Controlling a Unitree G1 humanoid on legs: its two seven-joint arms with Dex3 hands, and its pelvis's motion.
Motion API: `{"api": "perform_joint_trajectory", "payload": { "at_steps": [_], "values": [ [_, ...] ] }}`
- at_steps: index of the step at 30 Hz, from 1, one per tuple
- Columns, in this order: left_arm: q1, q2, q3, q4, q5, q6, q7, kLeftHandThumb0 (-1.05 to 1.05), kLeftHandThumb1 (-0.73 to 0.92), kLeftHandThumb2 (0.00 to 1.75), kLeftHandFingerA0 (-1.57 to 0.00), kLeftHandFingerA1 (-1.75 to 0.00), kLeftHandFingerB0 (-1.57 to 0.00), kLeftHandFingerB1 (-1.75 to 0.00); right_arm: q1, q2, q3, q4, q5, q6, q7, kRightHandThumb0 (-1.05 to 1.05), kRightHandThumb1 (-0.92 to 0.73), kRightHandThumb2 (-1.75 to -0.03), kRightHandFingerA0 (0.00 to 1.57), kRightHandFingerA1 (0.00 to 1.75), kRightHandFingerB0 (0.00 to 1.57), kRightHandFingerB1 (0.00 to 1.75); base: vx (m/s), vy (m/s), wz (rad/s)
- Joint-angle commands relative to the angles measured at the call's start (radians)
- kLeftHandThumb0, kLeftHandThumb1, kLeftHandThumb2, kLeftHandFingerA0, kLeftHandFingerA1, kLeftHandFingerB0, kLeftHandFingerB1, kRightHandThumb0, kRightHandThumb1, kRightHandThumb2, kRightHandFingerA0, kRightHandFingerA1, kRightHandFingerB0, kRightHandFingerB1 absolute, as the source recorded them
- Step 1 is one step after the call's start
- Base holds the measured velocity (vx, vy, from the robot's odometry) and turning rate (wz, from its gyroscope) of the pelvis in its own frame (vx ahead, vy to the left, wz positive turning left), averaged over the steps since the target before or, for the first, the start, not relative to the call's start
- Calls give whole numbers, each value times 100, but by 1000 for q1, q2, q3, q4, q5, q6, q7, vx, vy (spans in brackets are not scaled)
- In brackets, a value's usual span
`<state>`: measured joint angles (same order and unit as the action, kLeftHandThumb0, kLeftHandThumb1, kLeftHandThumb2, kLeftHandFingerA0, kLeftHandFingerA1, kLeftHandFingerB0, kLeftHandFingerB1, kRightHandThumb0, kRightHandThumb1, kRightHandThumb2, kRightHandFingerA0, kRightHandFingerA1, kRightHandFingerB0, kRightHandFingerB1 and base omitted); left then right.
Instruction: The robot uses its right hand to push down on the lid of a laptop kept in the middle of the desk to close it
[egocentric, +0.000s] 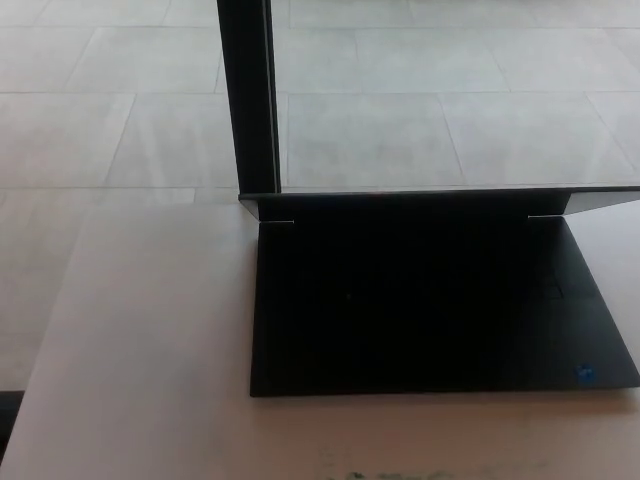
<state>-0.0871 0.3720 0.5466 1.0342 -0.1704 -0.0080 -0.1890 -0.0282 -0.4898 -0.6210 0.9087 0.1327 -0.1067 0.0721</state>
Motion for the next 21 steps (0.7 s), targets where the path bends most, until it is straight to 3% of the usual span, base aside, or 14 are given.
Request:
{"api": "perform_joint_trajectory", "payload": {
  "at_steps": [1,2,3,7,8,9,10,11,12,14,15,16,17,21],
  "values": [
    [-62,57,200,63,-239,30,-95,-105,65,66,-26,-42,-23,-35,-102,-108,-260,-113,298,-142,103,-84,-68,-104,30,52,18,43,0,0,0],
    [-65,56,211,67,-241,29,-100,-105,46,99,-22,-47,-21,-40,-102,-93,-266,-231,317,-107,106,-83,-87,-67,34,46,25,32,0,0,0],
    [-63,57,207,71,-231,25,-102,-105,68,66,-25,-42,-23,-35,-132,-98,-257,-316,325,-82,104,-84,-88,-66,34,50,24,34,0,0,0],
    [-72,59,216,75,-223,26,-105,-105,66,65,-25,-40,-24,-35,-220,-111,-222,-480,304,-27,77,-87,-88,-66,47,55,32,36,0,0,0],
    [-74,61,216,81,-220,23,-108,-105,66,66,-25,-39,-23,-35,-260,-119,-193,-509,281,-26,69,-87,-72,-87,52,62,32,48,0,0,0],
    [-77,64,214,88,-213,19,-110,-105,67,66,-25,-40,-22,-34,-315,-130,-143,-567,247,-14,59,-85,-89,-66,53,57,37,43,0,0,0],
    [-78,64,213,91,-209,18,-109,-105,67,66,-25,-40,-22,-34,-335,-132,-125,-601,236,5,52,-85,-89,-66,53,57,37,43,0,0,0],
    [-79,64,212,91,-207,15,-105,-105,67,66,-26,-40,-23,-34,-364,-138,-100,-612,220,2,60,-84,-70,-108,42,61,31,53,0,0,0],
    [-80,63,214,91,-207,14,-104,-105,67,66,-27,-41,-24,-35,-411,-152,-51,-621,175,-19,79,-85,-91,-67,38,48,30,36,0,0,0],
    [-81,63,220,92,-211,14,-106,-105,66,66,-28,-42,-24,-36,-527,-167,52,-647,90,10,69,-89,-92,-69,33,40,26,30,0,0,0],
    [-82,62,224,95,-215,17,-107,-105,66,66,-27,-42,-24,-35,-572,-164,93,-654,55,7,65,-96,-76,-83,29,45,22,35,0,0,0],
    [-83,59,227,96,-218,17,-107,-105,66,66,-27,-42,-24,-35,-600,-160,114,-656,50,13,71,-96,-76,-83,29,45,22,35,0,0,0],
    [-86,60,224,101,-215,16,-109,-105,67,66,-27,-42,-24,-35,-626,-162,150,-670,23,19,77,-91,-92,-68,29,39,24,29,0,0,0],
    [-91,62,216,108,-208,6,-120,-105,67,67,-25,-40,-22,-33,-717,-153,273,-679,-39,5,110,-89,-89,-68,29,41,22,28,0,0,0]
  ]
}}
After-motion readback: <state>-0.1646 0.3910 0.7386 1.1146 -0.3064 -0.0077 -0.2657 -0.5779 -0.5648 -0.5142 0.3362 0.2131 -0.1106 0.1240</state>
